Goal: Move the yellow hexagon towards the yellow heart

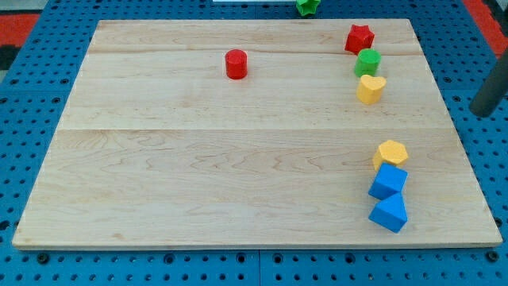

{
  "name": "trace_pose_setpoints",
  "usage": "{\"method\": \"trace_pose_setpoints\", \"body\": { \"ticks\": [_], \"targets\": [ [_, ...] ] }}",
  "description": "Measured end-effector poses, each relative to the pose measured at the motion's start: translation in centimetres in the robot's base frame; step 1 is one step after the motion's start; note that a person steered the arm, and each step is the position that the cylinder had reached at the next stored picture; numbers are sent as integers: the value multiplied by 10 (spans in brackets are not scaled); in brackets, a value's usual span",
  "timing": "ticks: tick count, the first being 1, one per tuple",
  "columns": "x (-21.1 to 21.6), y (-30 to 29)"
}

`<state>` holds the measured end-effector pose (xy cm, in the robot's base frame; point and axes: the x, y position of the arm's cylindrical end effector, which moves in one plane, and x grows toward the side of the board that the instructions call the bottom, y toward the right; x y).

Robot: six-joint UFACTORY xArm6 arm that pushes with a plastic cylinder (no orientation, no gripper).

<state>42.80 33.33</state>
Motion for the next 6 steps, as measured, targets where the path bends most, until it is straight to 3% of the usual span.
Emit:
{"method": "trace_pose_setpoints", "body": {
  "ticks": [1,3,4,6],
  "targets": [
    [45,-13],
    [104,-101],
    [105,-160],
    [74,-154]
  ]
}}
